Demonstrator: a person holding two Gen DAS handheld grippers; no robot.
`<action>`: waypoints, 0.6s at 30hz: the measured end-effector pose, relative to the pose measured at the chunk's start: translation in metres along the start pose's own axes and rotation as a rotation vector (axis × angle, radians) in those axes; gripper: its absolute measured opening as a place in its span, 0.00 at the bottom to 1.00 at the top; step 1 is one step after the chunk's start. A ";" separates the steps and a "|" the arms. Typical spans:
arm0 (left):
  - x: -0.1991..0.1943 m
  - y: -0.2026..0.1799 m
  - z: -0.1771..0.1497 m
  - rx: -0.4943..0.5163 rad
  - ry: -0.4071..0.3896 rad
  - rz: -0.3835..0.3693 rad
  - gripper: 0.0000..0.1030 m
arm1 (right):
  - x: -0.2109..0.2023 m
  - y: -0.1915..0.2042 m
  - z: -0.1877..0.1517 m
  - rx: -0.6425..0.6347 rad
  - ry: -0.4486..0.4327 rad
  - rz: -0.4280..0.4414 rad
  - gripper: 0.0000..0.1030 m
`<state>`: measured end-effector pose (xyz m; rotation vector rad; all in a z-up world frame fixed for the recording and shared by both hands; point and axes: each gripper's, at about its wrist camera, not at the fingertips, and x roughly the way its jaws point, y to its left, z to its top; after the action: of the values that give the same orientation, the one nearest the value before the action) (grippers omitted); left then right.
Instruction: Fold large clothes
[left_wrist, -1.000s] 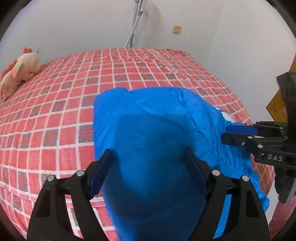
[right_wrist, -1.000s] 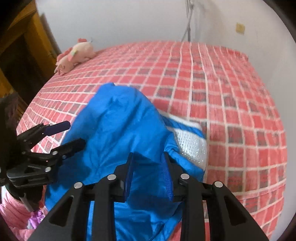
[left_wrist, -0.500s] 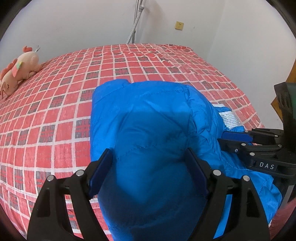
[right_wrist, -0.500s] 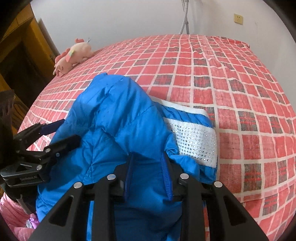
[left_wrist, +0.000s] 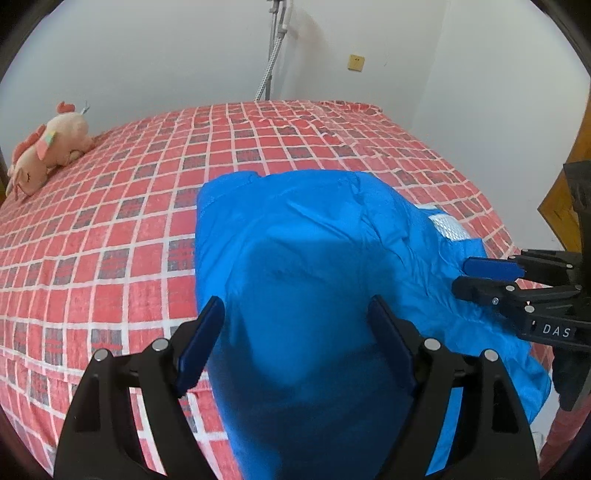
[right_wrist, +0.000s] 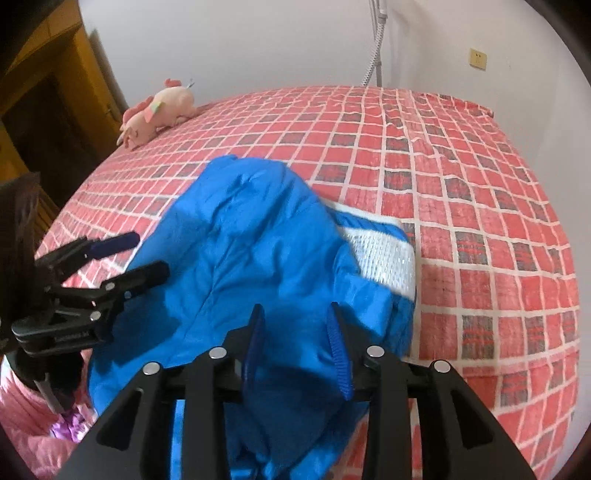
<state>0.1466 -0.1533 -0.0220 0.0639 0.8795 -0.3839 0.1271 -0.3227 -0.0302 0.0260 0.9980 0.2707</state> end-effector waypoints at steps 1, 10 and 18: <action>0.001 -0.001 -0.001 0.001 0.001 0.000 0.77 | 0.003 0.000 -0.001 0.002 0.006 -0.007 0.34; 0.001 0.001 -0.004 -0.008 0.010 -0.001 0.78 | 0.010 -0.006 -0.002 0.038 0.017 0.031 0.35; -0.019 0.007 -0.007 -0.003 0.014 0.002 0.78 | -0.025 -0.003 -0.007 0.047 -0.014 0.029 0.52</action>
<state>0.1335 -0.1397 -0.0128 0.0649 0.8934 -0.3812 0.1092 -0.3323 -0.0136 0.0856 0.9904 0.2734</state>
